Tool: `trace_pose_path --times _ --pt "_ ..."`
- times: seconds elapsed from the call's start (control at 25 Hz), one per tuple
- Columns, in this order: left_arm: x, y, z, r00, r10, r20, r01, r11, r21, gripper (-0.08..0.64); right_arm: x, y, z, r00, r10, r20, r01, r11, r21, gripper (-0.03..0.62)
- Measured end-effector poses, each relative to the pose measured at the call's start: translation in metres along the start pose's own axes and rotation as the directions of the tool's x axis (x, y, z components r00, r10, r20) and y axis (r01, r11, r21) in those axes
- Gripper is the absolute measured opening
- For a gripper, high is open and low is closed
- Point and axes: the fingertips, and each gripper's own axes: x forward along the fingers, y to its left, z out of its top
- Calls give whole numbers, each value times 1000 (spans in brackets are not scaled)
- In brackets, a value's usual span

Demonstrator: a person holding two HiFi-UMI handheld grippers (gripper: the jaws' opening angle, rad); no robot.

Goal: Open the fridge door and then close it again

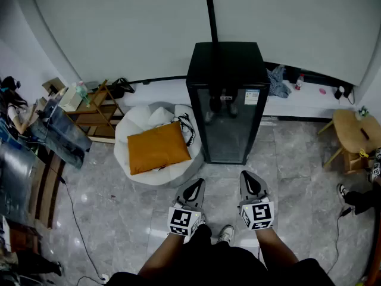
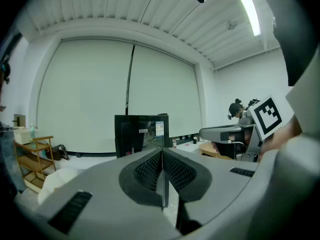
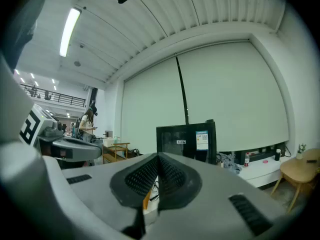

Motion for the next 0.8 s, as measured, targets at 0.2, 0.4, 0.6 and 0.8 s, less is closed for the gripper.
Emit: trace_pose_path --times 0.2,0.4,0.6,0.8 --pt "8 7 3 1000 -3 11 3 1000 11 23 5 -2 -3 1000 5 3 -5 1000 -16 16" --pt "6 13 -6 1000 3 -8 -3 1000 2 23 8 3 6 1000 8 18 -8 1000 8 15" --pt "9 20 -10 1000 15 -21 -15 1000 -18 24 13 0 17 999 16 45 -17 999 35 17" --pt "22 44 -3 999 40 -7 -40 999 -18 23 27 3 10 999 32 27 -32 999 26 17"
